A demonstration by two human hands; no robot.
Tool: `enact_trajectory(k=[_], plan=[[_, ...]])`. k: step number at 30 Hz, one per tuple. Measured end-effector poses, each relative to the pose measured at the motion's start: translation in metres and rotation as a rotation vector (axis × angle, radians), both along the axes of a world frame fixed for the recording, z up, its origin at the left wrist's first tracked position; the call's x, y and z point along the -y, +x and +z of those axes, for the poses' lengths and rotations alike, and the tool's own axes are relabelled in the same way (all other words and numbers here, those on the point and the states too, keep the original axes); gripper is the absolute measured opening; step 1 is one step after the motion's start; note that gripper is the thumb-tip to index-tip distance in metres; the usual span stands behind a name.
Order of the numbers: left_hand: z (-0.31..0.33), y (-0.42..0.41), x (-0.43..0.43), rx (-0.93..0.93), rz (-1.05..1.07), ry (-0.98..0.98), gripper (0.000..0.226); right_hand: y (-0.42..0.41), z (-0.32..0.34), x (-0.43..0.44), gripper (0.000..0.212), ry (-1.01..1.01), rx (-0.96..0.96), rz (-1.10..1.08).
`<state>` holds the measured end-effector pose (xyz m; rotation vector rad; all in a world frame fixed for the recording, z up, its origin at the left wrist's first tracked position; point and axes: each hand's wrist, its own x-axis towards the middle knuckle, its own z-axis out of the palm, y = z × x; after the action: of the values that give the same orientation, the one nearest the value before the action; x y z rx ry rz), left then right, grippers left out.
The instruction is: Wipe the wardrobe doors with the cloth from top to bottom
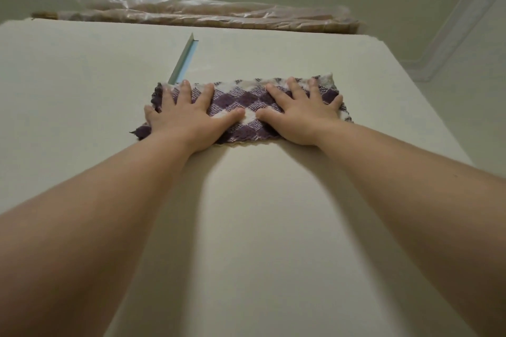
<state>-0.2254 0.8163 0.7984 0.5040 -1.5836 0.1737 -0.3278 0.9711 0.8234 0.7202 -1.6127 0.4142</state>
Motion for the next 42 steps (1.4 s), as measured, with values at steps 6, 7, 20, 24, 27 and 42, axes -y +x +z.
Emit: enact_trajectory(k=[6,7,20,24,27,42], plan=[[-0.037,-0.013,-0.025,0.036,0.046,-0.023,0.089,-0.016,-0.043,-0.024,0.067,-0.031,0.029,0.004],[-0.041,-0.017,-0.03,0.044,0.044,-0.026,0.089,-0.02,-0.048,-0.029,0.067,-0.038,0.036,0.001],[-0.071,-0.076,-0.112,0.092,-0.018,-0.121,0.087,-0.073,-0.099,-0.109,0.064,-0.142,0.145,-0.037],[-0.087,-0.083,-0.123,0.099,-0.029,-0.129,0.086,-0.082,-0.115,-0.119,0.065,-0.152,0.138,-0.034],[-0.099,-0.086,-0.125,0.096,-0.042,-0.146,0.086,-0.084,-0.131,-0.124,0.067,-0.155,0.145,-0.045],[-0.158,-0.038,-0.059,0.171,-0.036,-0.115,0.09,-0.034,-0.199,-0.061,0.072,-0.138,0.228,-0.068]])
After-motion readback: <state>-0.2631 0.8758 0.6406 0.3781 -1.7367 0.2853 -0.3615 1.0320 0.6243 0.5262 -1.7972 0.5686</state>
